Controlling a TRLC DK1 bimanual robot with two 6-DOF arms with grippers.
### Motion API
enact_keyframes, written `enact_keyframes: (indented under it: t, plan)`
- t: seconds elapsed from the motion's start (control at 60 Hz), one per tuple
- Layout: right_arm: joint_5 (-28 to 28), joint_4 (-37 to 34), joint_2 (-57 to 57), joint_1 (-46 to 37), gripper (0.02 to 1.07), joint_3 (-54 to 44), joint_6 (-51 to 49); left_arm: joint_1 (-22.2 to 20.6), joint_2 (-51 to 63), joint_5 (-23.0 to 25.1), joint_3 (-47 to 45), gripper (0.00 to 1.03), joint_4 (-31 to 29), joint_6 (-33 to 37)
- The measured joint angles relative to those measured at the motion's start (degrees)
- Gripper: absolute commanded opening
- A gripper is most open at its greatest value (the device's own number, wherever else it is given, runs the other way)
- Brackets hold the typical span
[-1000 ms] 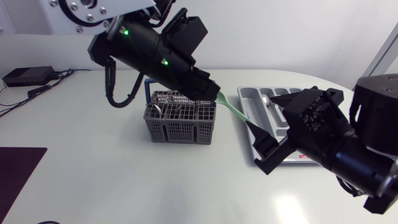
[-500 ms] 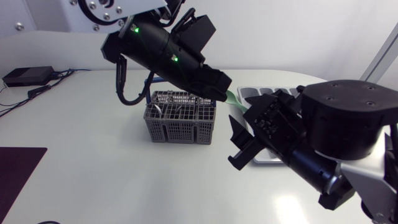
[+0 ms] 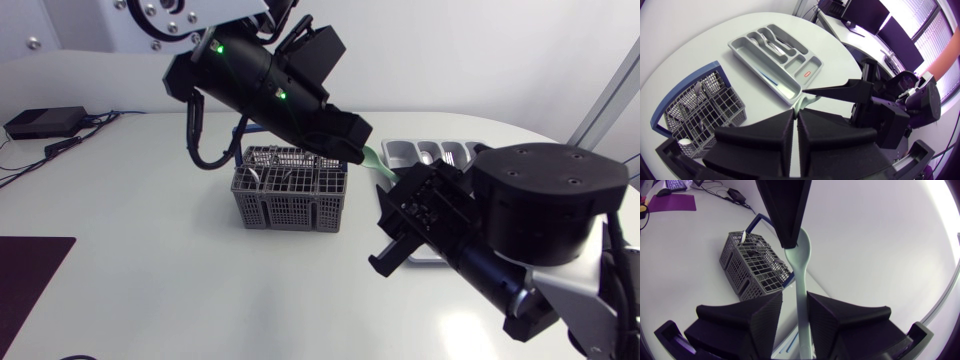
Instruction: Unload the cutlery basket into the drawer organizer.
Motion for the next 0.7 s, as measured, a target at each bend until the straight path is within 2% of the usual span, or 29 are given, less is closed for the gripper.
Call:
enact_keyframes:
  t: [0.283,0.7]
  plan:
    - [0.0,0.0,-1.2,0.0,0.20,-0.2,0.0,-0.2,0.0,0.0,-0.5,0.03,0.2,0.0]
    - [-0.3,-0.3,-1.2,0.1,0.15,-1.0,-0.2,-0.7,0.0,-0.1,-2.7,0.03,2.5,0.0]
